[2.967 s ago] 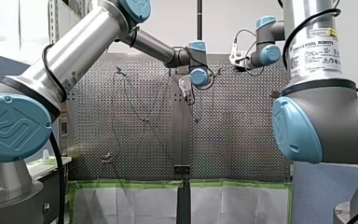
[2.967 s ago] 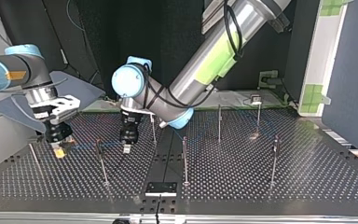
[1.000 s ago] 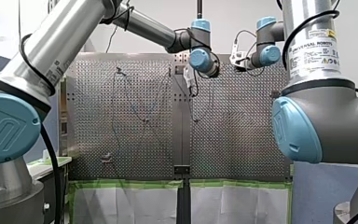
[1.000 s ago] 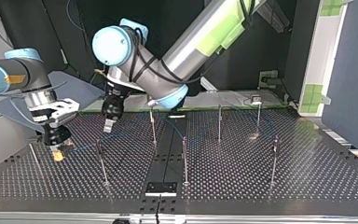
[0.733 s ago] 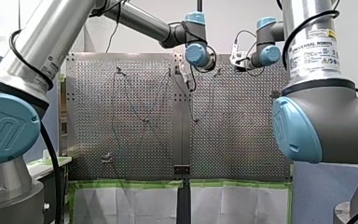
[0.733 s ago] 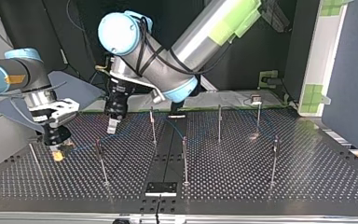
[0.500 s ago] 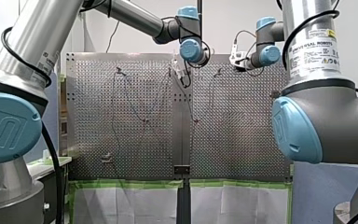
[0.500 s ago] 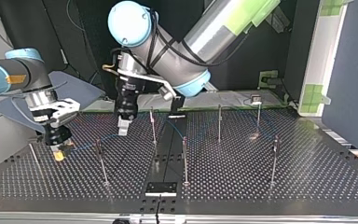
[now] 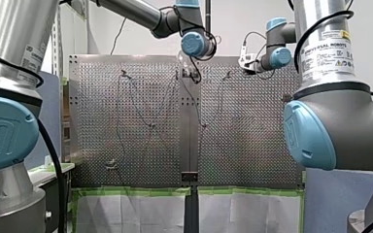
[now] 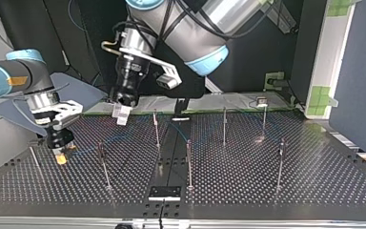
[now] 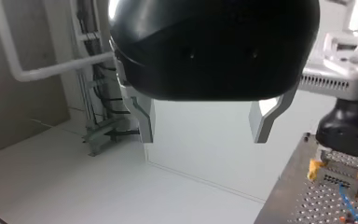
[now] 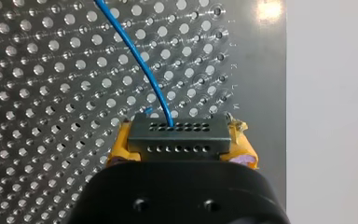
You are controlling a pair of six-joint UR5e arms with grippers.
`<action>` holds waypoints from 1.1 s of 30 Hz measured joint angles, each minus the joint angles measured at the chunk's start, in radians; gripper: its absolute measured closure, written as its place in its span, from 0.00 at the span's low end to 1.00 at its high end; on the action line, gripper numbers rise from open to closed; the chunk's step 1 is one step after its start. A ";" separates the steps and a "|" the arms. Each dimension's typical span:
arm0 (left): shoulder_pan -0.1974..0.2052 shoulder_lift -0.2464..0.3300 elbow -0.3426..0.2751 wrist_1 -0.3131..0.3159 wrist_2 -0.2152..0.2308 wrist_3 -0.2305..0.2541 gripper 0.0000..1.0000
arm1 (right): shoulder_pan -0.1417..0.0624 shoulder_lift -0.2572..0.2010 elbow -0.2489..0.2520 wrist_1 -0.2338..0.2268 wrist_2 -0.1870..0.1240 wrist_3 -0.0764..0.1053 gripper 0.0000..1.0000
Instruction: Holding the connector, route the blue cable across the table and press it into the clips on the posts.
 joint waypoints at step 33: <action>0.000 0.017 -0.334 0.333 -0.084 0.008 0.00 | 0.001 0.002 0.000 -0.001 0.000 -0.004 1.00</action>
